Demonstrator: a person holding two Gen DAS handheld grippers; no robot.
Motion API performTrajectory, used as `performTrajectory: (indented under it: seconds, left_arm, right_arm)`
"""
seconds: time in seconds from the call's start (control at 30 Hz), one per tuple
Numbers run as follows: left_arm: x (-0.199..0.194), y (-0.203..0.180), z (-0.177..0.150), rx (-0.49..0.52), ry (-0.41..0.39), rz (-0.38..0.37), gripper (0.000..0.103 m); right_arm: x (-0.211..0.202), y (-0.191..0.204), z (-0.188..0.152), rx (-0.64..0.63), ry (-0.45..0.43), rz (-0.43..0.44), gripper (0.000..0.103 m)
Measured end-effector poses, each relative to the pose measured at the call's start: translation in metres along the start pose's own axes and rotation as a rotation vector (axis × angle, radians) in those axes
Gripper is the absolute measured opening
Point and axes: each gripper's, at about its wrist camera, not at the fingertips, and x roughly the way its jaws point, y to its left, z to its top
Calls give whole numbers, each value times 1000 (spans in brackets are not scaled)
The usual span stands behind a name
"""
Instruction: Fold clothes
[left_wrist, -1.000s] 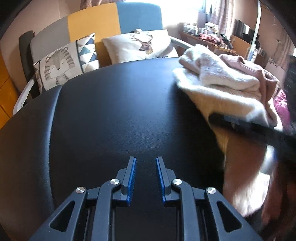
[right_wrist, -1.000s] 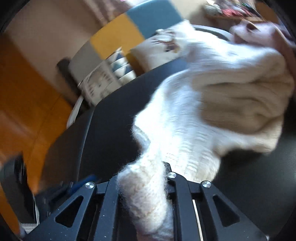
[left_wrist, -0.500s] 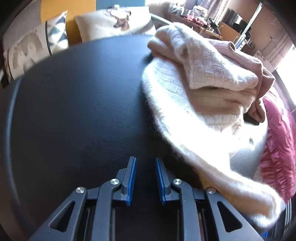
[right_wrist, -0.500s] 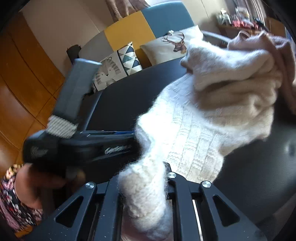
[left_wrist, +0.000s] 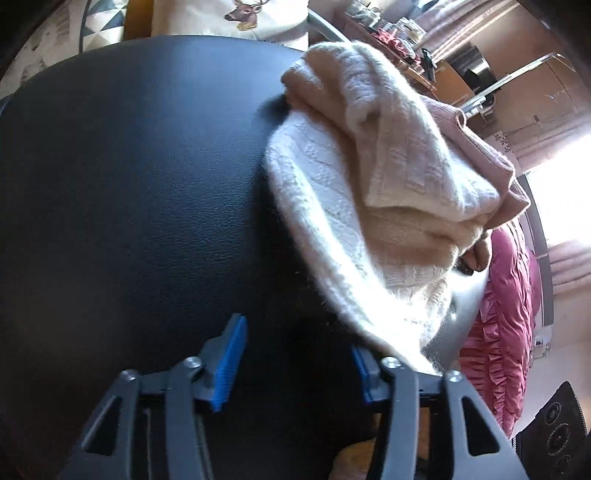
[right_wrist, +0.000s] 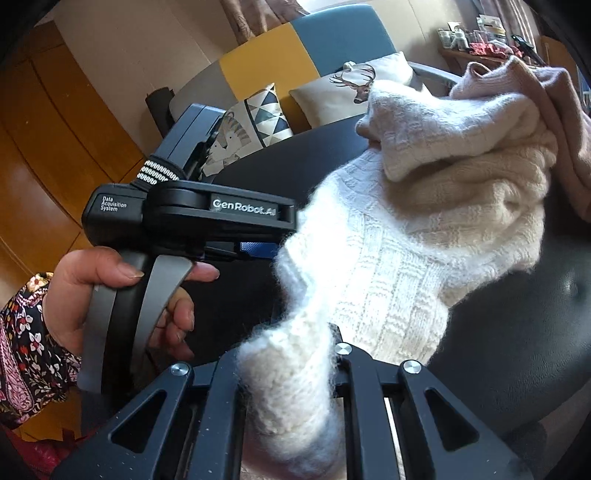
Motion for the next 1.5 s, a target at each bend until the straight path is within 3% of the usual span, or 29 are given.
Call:
performTrajectory:
  seconds: [0.1, 0.2, 0.37, 0.47, 0.63, 0.7, 0.8, 0.87, 0.93, 1.0, 1.13, 1.2, 1.27, 1.3, 1.37, 1.5]
  left_arm:
    - [-1, -7, -1, 3, 8, 12, 63]
    - [-3, -13, 1, -2, 32, -25, 64]
    - [-13, 1, 0, -119, 6, -90, 64]
    - [-21, -9, -4, -87, -1, -95, 64]
    - [-41, -26, -6, -68, -21, -171, 64]
    - [-59, -26, -6, -58, -94, -158, 65]
    - [-66, -29, -5, -11, -86, -157, 65]
    - [-75, -26, -9, -27, -98, -199, 67]
    - [-74, -22, -11, -42, -92, -226, 77]
    - [-37, -15, -8, -2, -23, -193, 77]
    - [-5, -20, -6, 83, 45, 21, 75]
    - [-3, -8, -4, 7, 39, -23, 74]
    - [-4, 5, 2, -52, 46, -74, 44]
    - [-4, 10, 4, -71, 60, -89, 4]
    - [-1, 19, 5, -80, 72, -83, 6]
    - [-5, 17, 0, -17, 35, -70, 5]
  right_arm:
    - [3, 9, -1, -35, 4, -14, 10]
    - [4, 11, -1, -45, 7, -10, 10]
    - [2, 7, -1, -34, 7, 6, 10]
    - [5, 10, -1, -47, 16, 9, 10]
    - [9, 15, 0, -96, 21, -10, 10]
    - [8, 13, 1, -79, 15, 1, 10]
    - [12, 17, 2, -109, 25, -24, 10]
    - [13, 18, 3, -107, 27, -26, 10]
    - [13, 20, 3, -109, 19, -12, 10]
    - [14, 29, 3, -160, 17, -26, 10]
    - [16, 37, 2, -192, 25, -24, 10]
    - [16, 32, 1, -166, 40, -9, 10]
    - [14, 27, 0, -153, 40, -3, 12]
    - [13, 24, 0, -147, 42, -3, 16]
    - [13, 19, 2, -132, 45, -6, 23]
    - [-8, 0, 13, -73, -12, 11, 24]
